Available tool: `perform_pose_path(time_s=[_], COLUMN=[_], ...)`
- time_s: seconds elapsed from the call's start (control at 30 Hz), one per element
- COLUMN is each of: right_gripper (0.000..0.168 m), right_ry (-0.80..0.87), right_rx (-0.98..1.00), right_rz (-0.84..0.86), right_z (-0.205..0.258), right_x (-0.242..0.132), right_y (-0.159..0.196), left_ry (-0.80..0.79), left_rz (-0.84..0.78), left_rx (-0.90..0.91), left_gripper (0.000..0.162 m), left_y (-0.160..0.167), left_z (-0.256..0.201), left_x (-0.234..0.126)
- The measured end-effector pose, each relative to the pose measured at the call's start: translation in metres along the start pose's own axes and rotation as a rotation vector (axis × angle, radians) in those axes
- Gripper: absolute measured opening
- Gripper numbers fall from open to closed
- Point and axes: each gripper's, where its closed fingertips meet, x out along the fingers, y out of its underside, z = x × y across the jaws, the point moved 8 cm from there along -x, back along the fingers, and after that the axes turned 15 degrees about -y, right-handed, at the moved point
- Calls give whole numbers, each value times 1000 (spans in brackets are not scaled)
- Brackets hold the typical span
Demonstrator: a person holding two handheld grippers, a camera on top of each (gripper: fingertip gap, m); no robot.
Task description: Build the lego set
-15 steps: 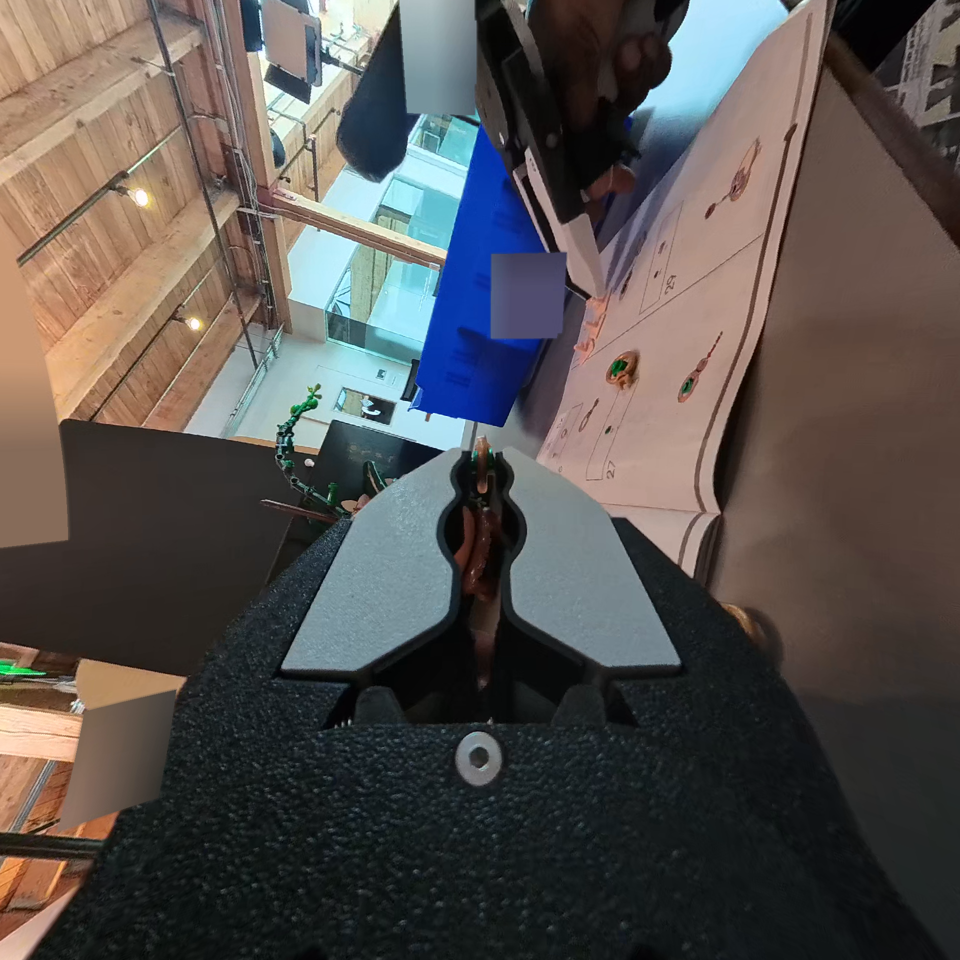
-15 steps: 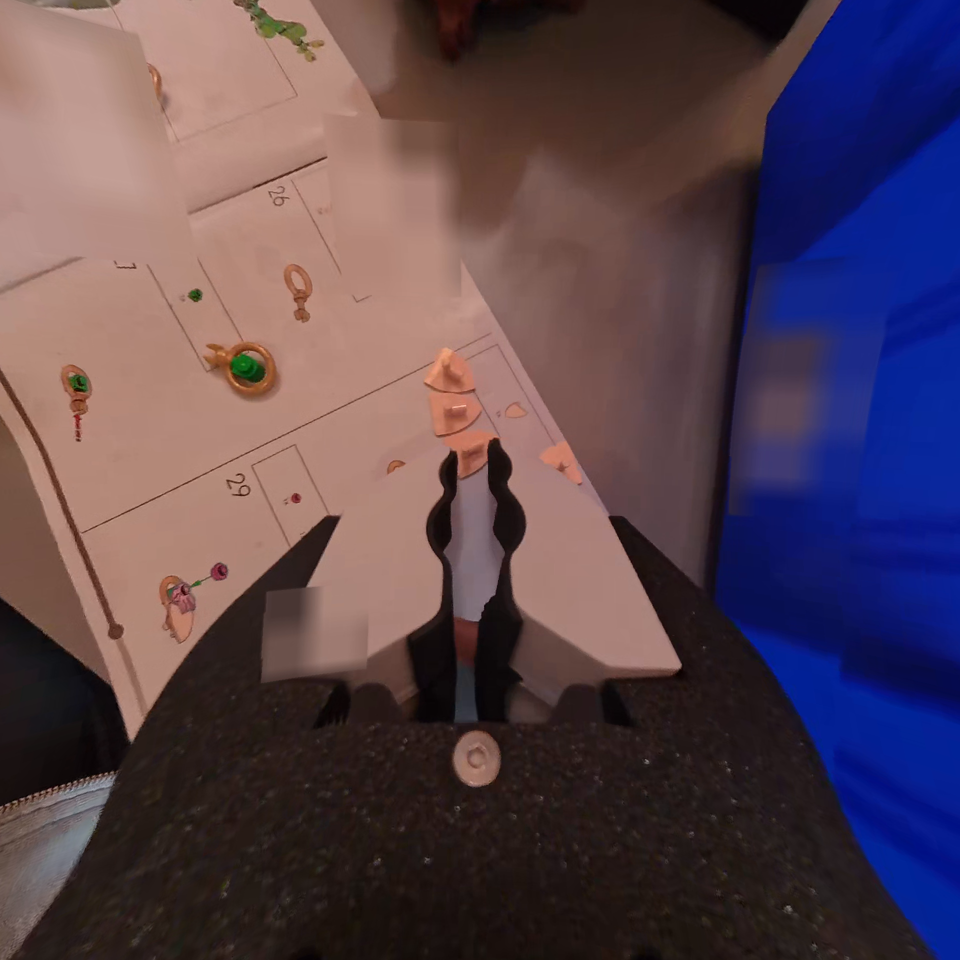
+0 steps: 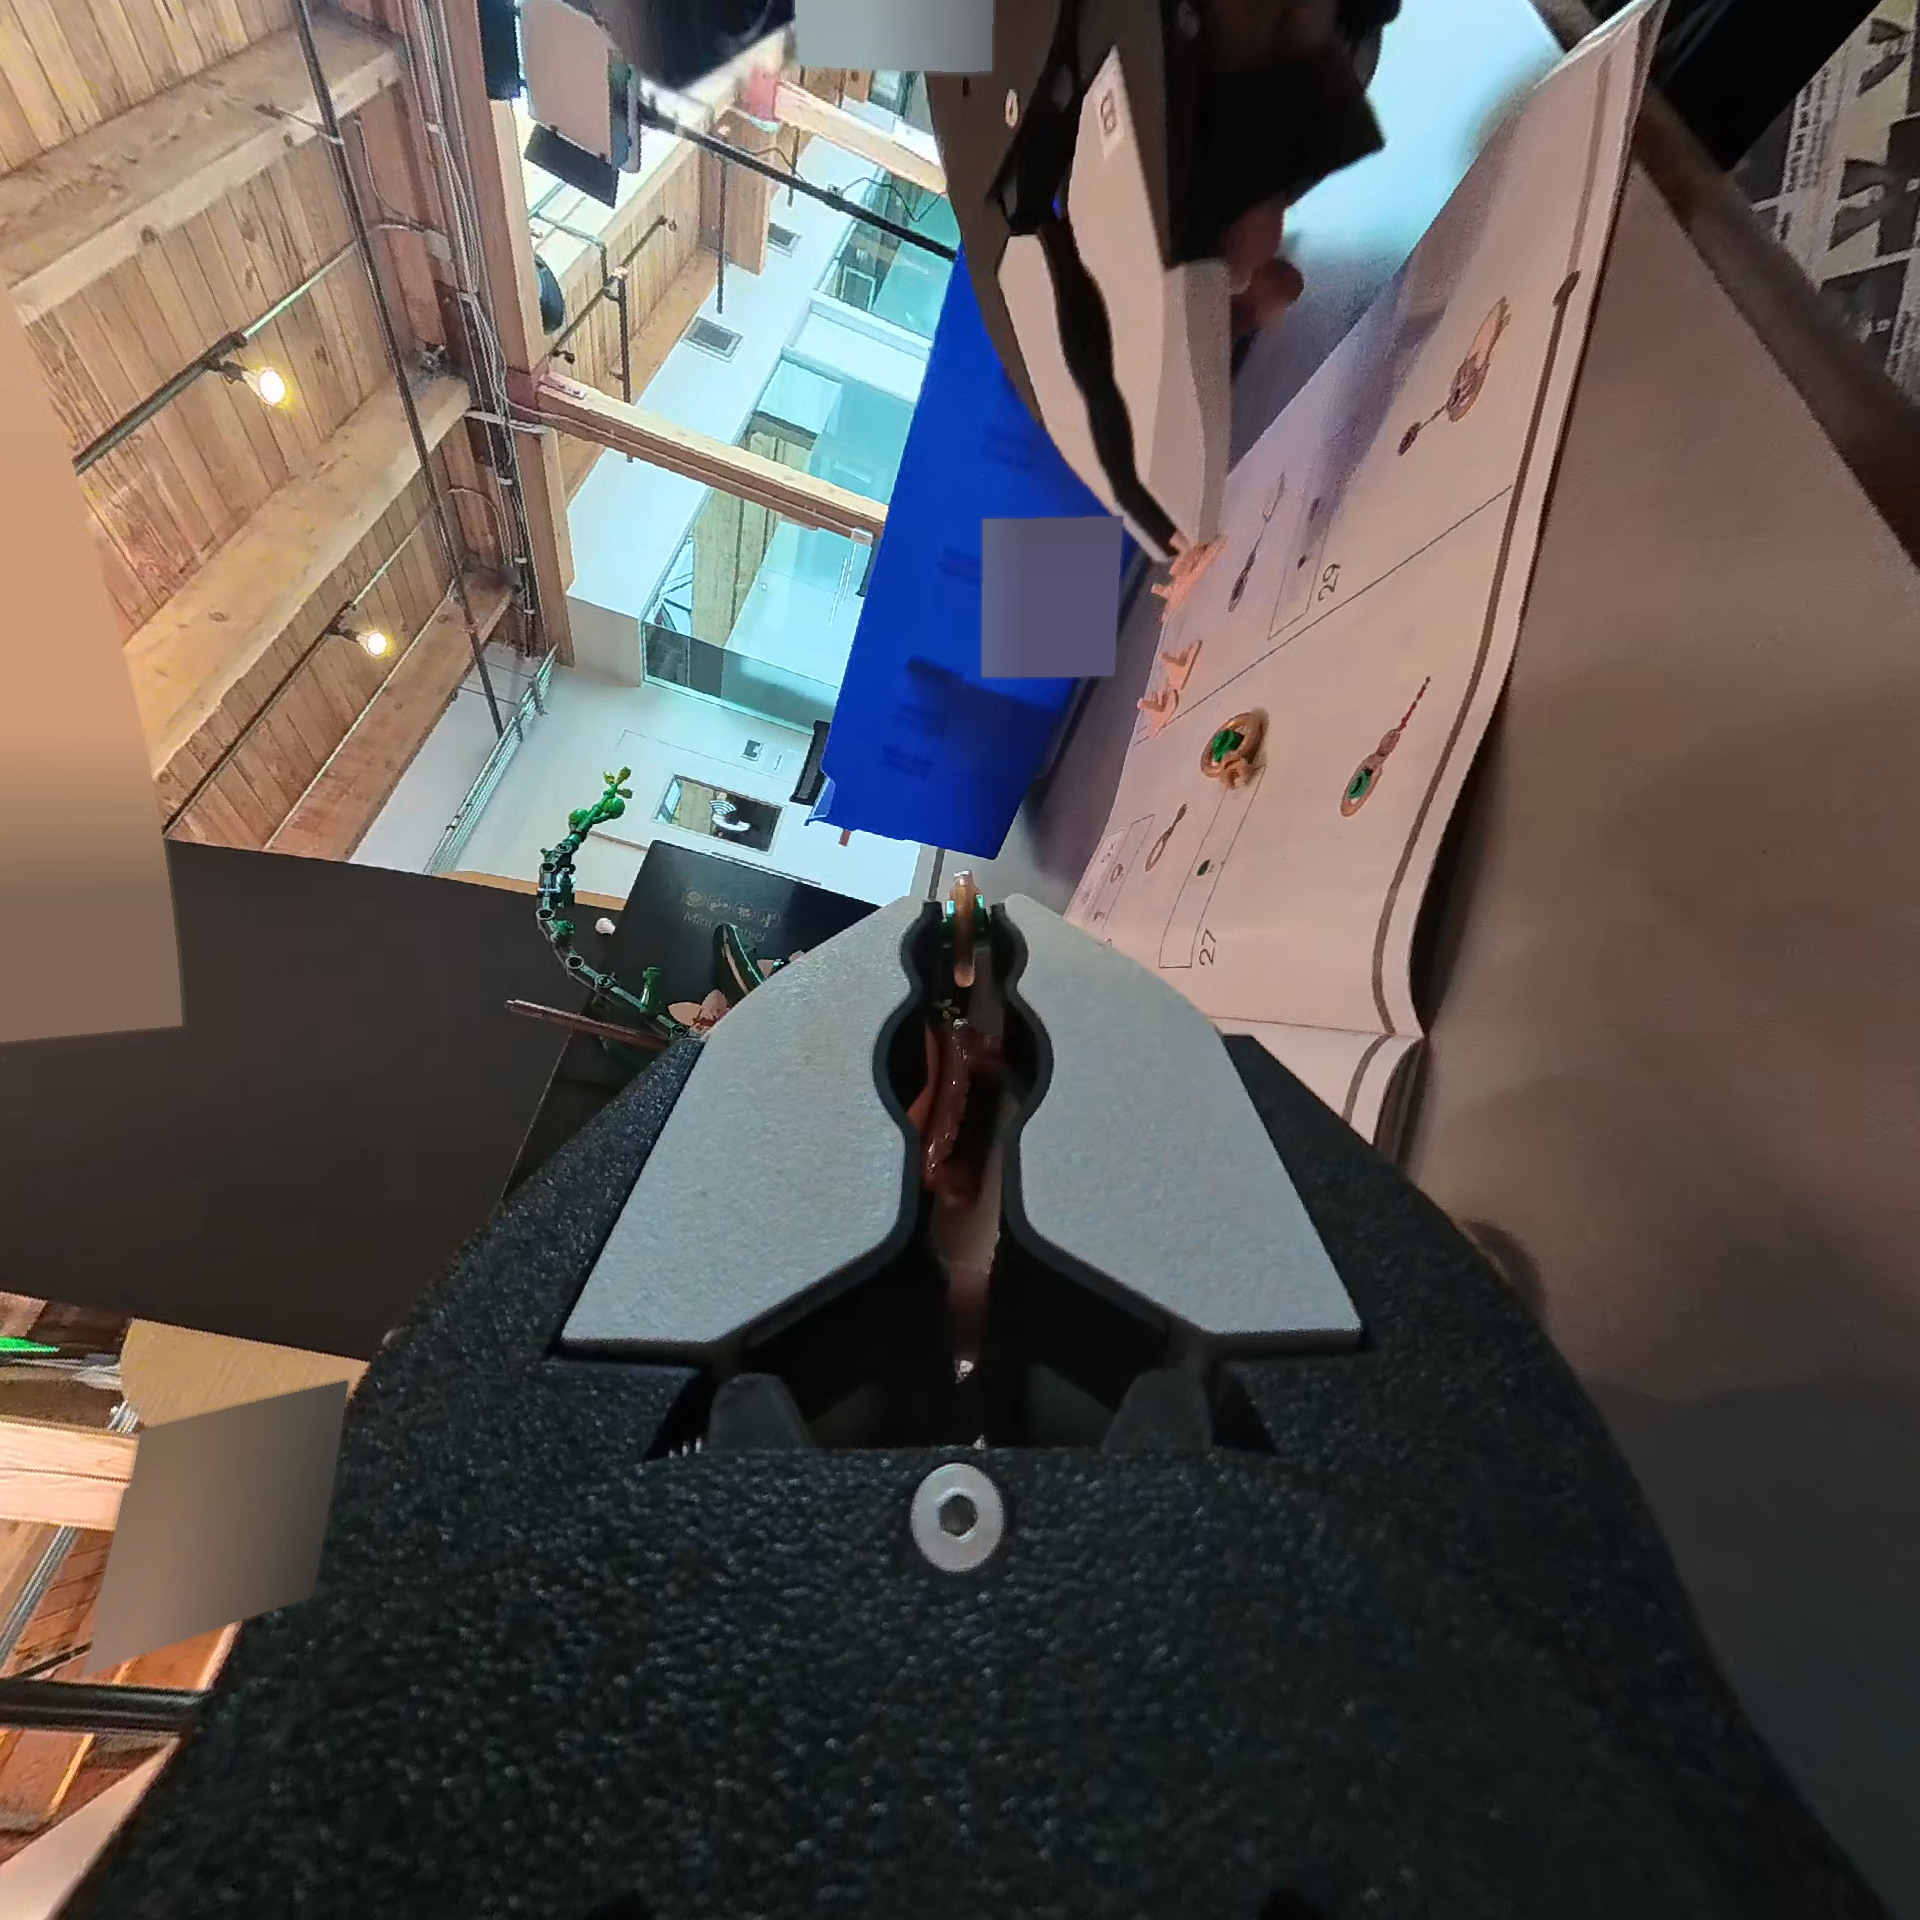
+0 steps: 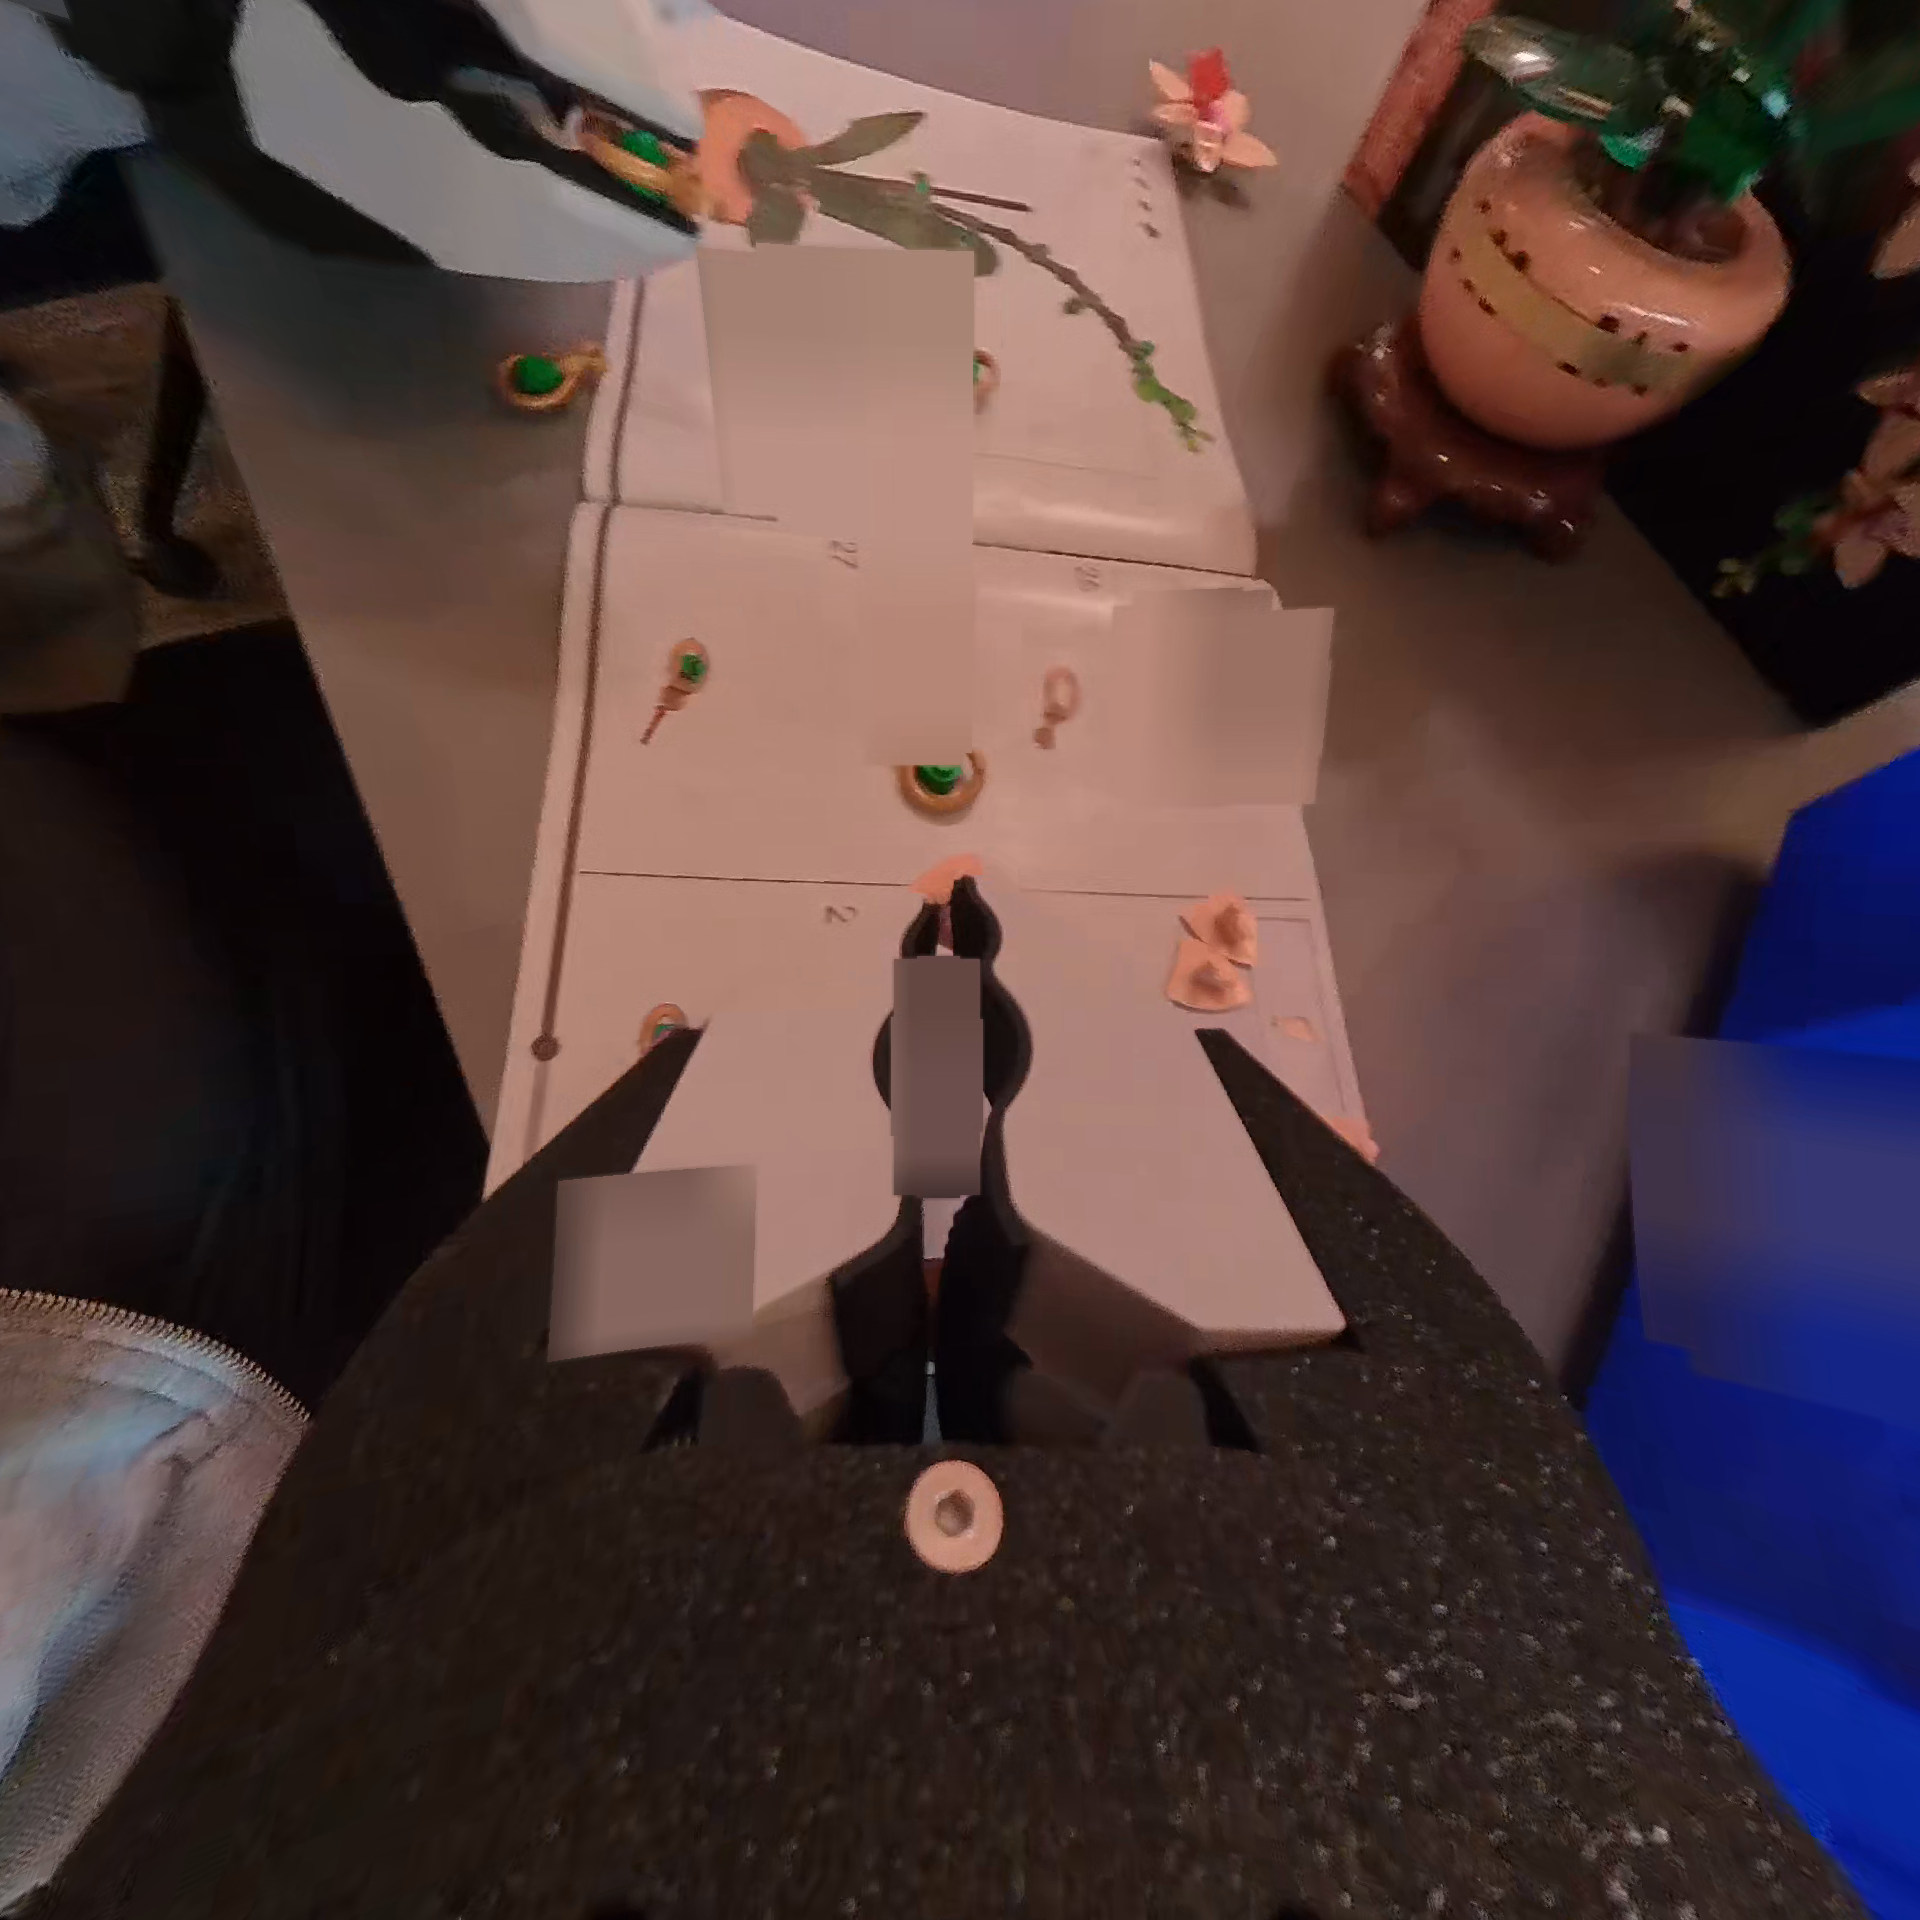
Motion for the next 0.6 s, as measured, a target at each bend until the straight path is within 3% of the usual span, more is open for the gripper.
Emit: perform_pose_path(time_s=[0.27, 0.6], right_gripper=[3, 3], right_ry=[-95, -31], right_rx=[-28, 83], right_rz=[32, 187], right_z=[11, 13], right_x=[10, -46], right_y=[2, 14], left_ry=[9, 22], left_rz=[3, 4], left_rx=[16, 15], left_gripper=[8, 8], left_y=[-1, 0], left_z=[-3, -6], left_x=[0, 1])
